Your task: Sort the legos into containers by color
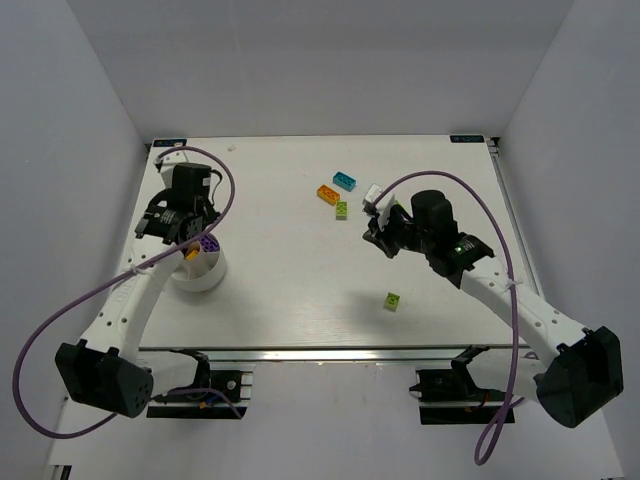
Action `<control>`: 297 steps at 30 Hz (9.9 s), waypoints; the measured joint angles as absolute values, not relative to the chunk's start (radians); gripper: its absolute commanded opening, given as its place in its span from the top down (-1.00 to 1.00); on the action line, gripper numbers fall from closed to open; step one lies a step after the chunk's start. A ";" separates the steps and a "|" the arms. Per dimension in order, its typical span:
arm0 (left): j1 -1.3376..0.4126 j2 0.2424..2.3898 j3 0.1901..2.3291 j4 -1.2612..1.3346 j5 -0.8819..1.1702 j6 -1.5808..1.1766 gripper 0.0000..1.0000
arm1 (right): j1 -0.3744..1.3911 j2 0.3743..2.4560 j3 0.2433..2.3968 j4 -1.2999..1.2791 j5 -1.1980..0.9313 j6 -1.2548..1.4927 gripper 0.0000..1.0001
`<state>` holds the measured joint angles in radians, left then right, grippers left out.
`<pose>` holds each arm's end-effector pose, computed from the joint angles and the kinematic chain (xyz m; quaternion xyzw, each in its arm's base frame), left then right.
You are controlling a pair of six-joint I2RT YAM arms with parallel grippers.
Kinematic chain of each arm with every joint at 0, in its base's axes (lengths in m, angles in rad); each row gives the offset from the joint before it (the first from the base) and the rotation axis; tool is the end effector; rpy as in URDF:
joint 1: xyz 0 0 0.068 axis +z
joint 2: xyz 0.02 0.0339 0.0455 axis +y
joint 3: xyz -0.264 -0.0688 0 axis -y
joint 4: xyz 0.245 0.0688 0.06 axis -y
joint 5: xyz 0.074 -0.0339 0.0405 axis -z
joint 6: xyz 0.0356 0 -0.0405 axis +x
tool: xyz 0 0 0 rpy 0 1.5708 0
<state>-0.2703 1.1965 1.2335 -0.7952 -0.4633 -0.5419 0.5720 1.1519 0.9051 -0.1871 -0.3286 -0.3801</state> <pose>0.2384 -0.0495 0.3555 -0.2109 0.8735 0.0418 0.4367 0.2146 0.1518 0.3077 -0.4593 0.6986 0.1881 0.5154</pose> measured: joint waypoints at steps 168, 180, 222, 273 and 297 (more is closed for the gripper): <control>-0.178 1.145 0.761 -0.127 0.786 -0.694 -0.78 | 0.719 1.631 1.263 -0.178 -0.635 -0.495 1.00; -0.269 1.194 0.768 -0.131 0.717 -0.743 -0.40 | 0.784 1.587 1.263 -0.159 -0.569 -0.451 1.00; -0.246 1.150 1.189 -1.053 -0.527 -0.682 1.00 | 0.697 1.427 1.078 -0.070 -0.373 -0.373 1.00; -0.244 1.089 1.140 -0.782 -0.395 -0.445 0.45 | 0.525 1.502 1.082 -0.080 -0.368 -0.274 -0.41; -0.264 0.832 0.724 -0.332 0.494 -0.218 -0.89 | 0.414 2.011 1.455 -0.380 -0.104 -0.007 -0.39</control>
<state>-0.2642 0.8318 0.7242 -0.3321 0.4942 -0.2180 0.4141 2.0106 1.4551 -0.3798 -0.1040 -0.0071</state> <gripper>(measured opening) 0.942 0.698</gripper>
